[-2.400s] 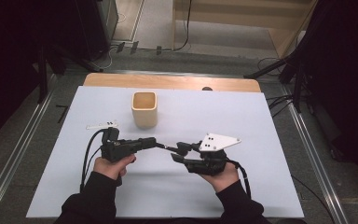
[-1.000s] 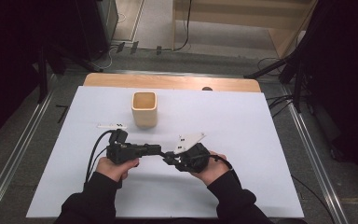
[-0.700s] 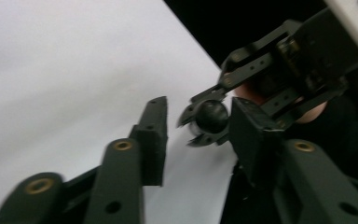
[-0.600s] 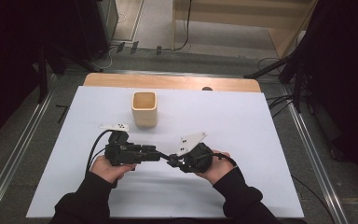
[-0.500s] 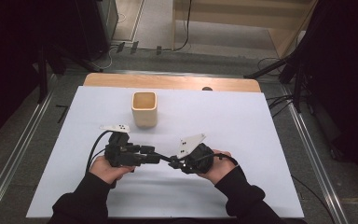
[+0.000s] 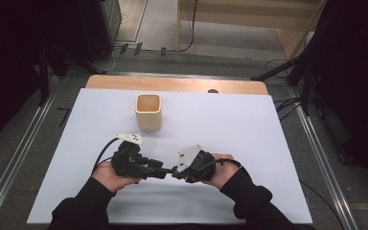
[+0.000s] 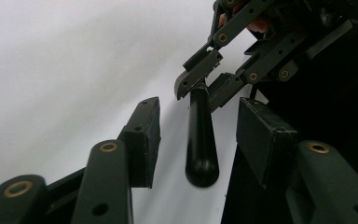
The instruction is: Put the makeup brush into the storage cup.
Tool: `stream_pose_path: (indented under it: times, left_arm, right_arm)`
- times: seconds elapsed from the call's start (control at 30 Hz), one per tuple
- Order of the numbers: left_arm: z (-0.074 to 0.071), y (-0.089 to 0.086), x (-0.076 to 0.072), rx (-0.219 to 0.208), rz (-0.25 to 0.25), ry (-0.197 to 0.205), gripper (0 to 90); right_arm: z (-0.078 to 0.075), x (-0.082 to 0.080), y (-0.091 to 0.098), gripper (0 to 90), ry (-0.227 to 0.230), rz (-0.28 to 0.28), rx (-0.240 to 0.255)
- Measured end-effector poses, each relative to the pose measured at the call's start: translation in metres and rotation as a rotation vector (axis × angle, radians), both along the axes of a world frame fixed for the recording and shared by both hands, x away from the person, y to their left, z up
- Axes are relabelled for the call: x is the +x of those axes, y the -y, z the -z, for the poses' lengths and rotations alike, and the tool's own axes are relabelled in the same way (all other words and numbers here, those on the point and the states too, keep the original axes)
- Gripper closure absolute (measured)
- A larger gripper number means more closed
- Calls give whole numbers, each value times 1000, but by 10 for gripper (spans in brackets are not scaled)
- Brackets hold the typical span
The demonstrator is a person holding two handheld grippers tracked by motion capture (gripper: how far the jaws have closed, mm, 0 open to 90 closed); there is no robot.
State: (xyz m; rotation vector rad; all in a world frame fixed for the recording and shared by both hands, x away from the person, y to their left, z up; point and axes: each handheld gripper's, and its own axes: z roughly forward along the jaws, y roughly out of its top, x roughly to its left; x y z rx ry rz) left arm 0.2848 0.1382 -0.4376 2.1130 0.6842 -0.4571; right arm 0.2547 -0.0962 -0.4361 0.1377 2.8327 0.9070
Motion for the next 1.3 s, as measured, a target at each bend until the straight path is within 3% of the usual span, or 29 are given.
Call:
stream_pose_path:
  times: [0.17, 0.33, 0.7, 1.3]
  left_arm:
    - [2, 3, -1, 31, 21, -32, 630]
    - [2, 5, -1, 42, 27, -47, 690]
    - [6, 11, -1, 81, 56, -57, 763]
    - [7, 12, -1, 79, 83, -78, 793]
  right_arm:
    - [2, -2, -5, 785, -3, -17, -8]
    - [3, -3, -6, 785, -7, -26, -8]
    - [3, -5, -7, 785, -5, -40, -27]
    - [3, -6, -6, 782, 4, -59, -29]
